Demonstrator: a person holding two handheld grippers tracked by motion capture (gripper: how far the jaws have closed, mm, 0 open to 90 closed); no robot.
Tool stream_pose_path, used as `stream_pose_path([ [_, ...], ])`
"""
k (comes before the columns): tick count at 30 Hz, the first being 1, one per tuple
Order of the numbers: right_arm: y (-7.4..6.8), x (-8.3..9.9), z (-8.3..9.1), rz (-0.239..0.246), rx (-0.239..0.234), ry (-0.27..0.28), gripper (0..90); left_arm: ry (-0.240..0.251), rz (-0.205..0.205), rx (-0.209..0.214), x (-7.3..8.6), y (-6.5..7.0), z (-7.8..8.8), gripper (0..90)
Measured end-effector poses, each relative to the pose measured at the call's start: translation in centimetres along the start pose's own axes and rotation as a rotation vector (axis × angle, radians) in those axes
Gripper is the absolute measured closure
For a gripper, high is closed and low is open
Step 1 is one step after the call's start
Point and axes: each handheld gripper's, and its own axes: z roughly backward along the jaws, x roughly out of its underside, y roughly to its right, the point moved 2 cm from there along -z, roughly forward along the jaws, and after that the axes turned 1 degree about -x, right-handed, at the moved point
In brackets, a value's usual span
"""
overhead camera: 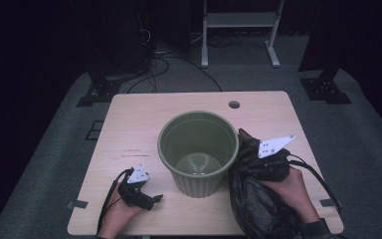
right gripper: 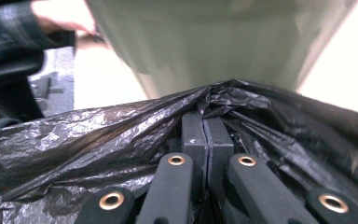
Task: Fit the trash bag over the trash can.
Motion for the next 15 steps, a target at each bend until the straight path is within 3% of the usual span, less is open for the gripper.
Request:
stream_pose_path([
  [15,-1.7,-3.6,3.8,0.098,-0.109,0.094,89.0,0.001,0.001,0.000,0.0,0.0,0.0,0.0],
])
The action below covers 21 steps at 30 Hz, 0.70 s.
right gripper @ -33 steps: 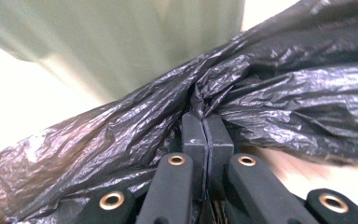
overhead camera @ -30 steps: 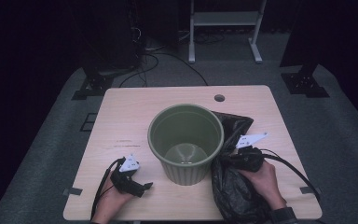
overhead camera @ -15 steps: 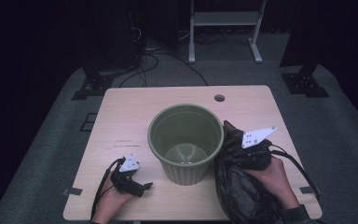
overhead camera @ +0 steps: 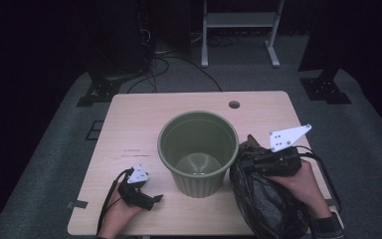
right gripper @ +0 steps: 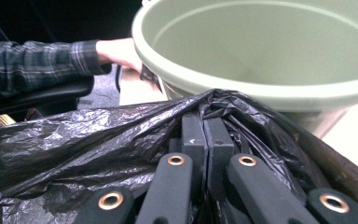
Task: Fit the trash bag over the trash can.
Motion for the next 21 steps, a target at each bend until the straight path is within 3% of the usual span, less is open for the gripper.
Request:
stream_pose_path([
  [14,-0.1,-2.9,1.0,0.052,0.028,0.036,88.9,-0.002,0.000,0.001,0.0,0.0,0.0,0.0],
  [21,-0.1,-5.4,0.7,0.085,0.004,0.040,88.9,0.000,0.000,0.000,0.0,0.0,0.0,0.0],
])
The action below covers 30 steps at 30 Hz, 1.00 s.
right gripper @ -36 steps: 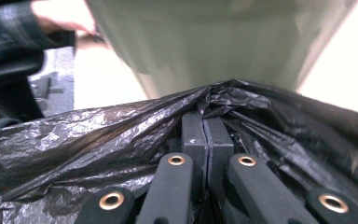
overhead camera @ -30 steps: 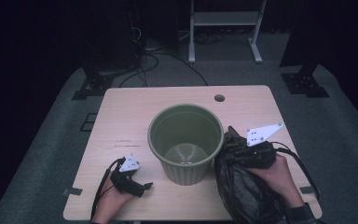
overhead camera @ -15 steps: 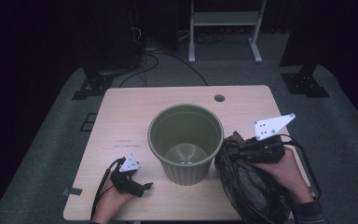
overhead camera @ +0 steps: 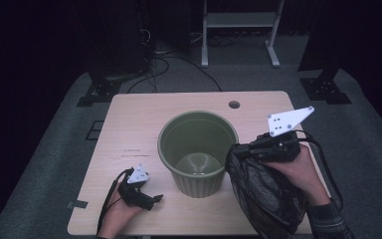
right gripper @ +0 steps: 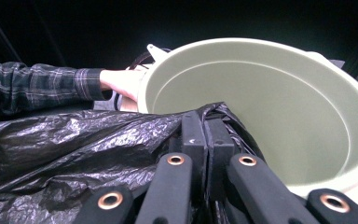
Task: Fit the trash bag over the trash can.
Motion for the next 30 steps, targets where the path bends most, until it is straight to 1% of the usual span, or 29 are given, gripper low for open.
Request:
stream_pose_path([
  [2,0.0,-0.8,-0.4,0.012,-0.002,-0.014,88.9,0.000,0.000,0.000,0.0,0.0,0.0,0.0],
  [4,0.0,-1.7,-0.8,0.023,-0.015,-0.020,88.9,0.000,-0.002,0.001,0.0,0.0,0.0,0.0],
  [9,0.3,-3.7,-2.3,0.040,-0.049,-0.020,88.9,0.000,-0.003,0.000,0.0,0.0,0.0,0.0],
  [11,0.5,-4.3,-2.9,0.044,-0.050,-0.022,88.9,0.000,-0.003,0.001,0.0,0.0,0.0,0.0],
  [16,0.8,-6.1,-3.8,0.059,-0.073,0.002,88.9,0.000,-0.004,0.002,0.0,0.0,0.0,0.0],
  [19,0.7,-7.6,-4.5,0.074,-0.091,0.017,88.9,0.000,-0.004,0.002,0.0,0.0,0.0,0.0],
  [21,0.6,-8.1,-4.9,0.077,-0.103,0.021,88.9,0.000,-0.004,0.002,0.0,0.0,0.0,0.0],
  [26,0.5,-9.8,-6.8,0.094,-0.129,0.030,88.9,0.001,-0.003,0.003,0.0,0.0,0.0,0.0],
  [30,0.2,-11.3,-9.0,0.111,-0.159,0.032,88.9,0.002,-0.003,0.003,0.0,0.1,0.0,0.0],
])
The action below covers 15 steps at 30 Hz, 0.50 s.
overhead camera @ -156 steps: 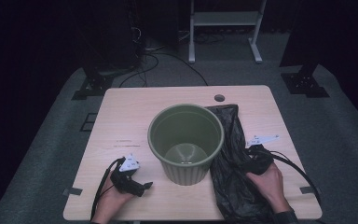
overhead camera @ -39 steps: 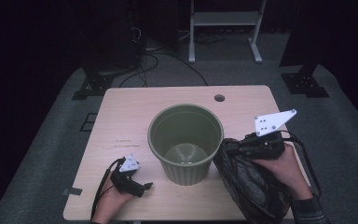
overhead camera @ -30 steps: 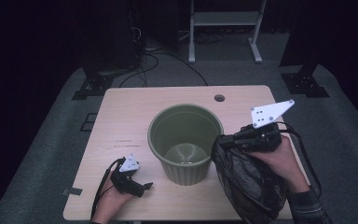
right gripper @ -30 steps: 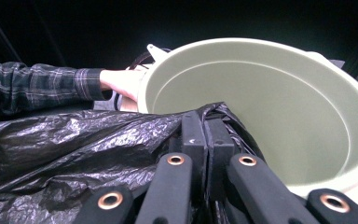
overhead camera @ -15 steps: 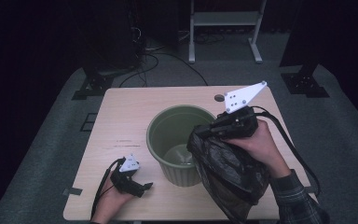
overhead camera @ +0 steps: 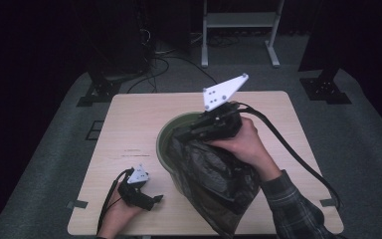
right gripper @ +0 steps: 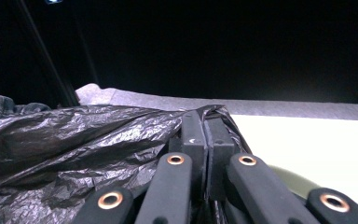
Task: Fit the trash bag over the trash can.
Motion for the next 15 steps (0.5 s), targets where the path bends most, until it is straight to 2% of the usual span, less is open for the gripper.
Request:
stream_pose_path([
  [8,0.6,-2.1,-4.6,0.010,-0.059,-0.003,88.7,0.000,-0.001,0.000,0.0,0.0,0.0,0.0],
  [12,1.7,-1.9,-6.1,-0.015,-0.081,0.031,88.7,0.000,-0.002,0.001,0.0,0.0,0.0,0.0],
  [15,2.4,-1.3,-6.8,-0.036,-0.082,0.020,88.6,-0.001,-0.003,0.003,0.0,0.0,0.0,0.0],
])
